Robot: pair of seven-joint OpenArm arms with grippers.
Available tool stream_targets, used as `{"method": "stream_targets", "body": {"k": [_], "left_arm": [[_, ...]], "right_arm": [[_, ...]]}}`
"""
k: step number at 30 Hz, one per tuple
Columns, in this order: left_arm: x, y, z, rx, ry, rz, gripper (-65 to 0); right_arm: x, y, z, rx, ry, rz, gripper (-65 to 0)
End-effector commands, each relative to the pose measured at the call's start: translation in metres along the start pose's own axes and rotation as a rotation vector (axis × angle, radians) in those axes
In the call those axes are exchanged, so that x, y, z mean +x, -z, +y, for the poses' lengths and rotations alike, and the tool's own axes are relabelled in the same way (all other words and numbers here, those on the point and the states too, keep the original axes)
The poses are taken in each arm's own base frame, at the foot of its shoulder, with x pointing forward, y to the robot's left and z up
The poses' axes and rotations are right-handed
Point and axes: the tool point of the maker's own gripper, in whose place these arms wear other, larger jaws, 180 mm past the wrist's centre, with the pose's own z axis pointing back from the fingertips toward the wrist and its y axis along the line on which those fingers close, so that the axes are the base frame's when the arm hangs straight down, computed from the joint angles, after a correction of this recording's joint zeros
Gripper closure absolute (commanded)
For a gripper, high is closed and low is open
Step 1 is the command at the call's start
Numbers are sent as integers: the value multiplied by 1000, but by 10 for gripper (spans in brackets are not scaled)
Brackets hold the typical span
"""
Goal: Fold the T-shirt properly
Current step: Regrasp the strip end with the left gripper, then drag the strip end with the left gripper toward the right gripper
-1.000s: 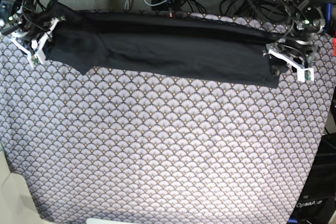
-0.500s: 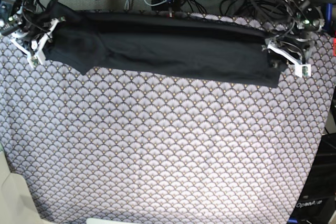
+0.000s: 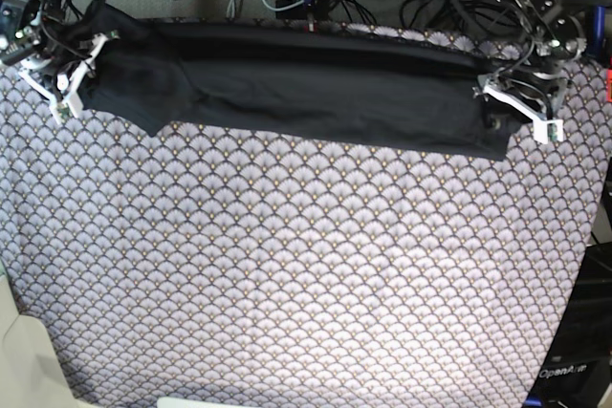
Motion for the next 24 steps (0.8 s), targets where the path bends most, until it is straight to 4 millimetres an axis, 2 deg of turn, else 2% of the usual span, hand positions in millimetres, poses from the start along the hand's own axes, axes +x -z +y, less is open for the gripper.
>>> {"method": "stream_targets", "body": {"k": [1, 3, 5, 9, 13, 16, 18, 24], "left_arm": [[-22, 2, -4, -16, 4, 90, -414], [-28, 4, -7, -25, -4, 105, -368], [-32, 2, -8, -26, -4, 110, -259], [-30, -1, -7, -20, 6, 106, 0], [-37, -4, -6, -19, 5, 118, 0], [-22, -9, -16, -17, 14, 71, 0], [1, -18, -25, -8, 37, 4, 0], [61, -49, -75, -49, 211, -157, 0]], "right_arm": [[7, -5, -7, -18, -9, -25, -155], [7, -5, -7, -18, -9, -25, -155], [7, -5, -7, -18, -9, -25, -155], [7, -5, -7, -19, -8, -25, -155], [7, -5, -7, -19, -8, -25, -155], [7, -5, -7, -19, -8, -25, -155], [7, -5, -7, -19, -8, -25, -155], [7, -5, -7, -19, -8, -25, -155]]}}
